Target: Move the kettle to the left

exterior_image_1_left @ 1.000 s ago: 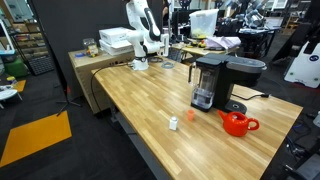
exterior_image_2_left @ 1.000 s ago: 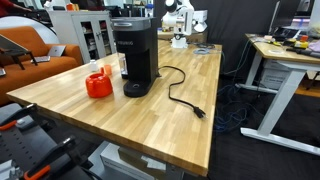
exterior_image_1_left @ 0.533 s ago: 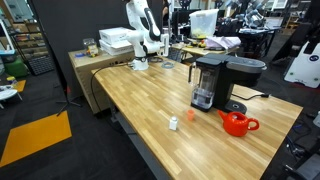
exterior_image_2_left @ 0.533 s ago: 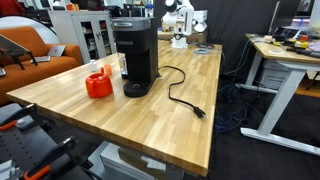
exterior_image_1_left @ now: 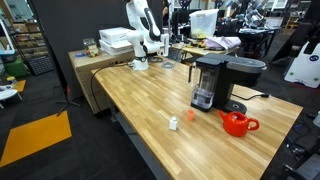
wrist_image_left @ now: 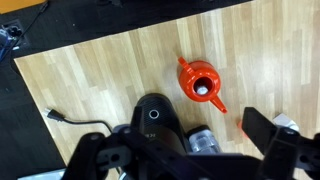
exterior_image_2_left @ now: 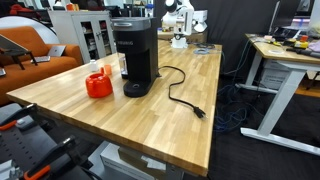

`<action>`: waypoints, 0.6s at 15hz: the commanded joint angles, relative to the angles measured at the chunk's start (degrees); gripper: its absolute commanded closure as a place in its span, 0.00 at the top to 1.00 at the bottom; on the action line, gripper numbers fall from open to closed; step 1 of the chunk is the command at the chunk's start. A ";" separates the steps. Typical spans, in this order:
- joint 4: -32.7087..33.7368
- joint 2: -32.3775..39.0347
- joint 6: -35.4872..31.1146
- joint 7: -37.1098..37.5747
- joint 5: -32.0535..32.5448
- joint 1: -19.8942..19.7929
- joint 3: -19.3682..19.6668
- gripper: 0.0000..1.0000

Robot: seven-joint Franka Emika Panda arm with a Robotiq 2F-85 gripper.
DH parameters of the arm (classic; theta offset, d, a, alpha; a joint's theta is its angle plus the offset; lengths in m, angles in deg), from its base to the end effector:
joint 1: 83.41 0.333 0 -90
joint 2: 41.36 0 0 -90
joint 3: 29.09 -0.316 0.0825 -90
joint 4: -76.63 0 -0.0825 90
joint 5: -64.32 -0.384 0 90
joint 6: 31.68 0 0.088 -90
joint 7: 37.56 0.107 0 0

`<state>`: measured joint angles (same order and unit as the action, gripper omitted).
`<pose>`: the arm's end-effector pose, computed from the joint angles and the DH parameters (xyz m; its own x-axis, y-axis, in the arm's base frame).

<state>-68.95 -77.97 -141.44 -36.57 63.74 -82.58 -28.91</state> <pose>0.3572 0.0047 0.4833 0.9999 -0.0088 0.0136 -0.0086 -0.9999 -0.0117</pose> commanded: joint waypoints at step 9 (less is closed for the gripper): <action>-3.23 1.25 -1.02 -4.79 1.44 1.16 -0.75 1.00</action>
<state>-72.30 -76.71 -142.61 -41.44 65.13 -81.51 -29.74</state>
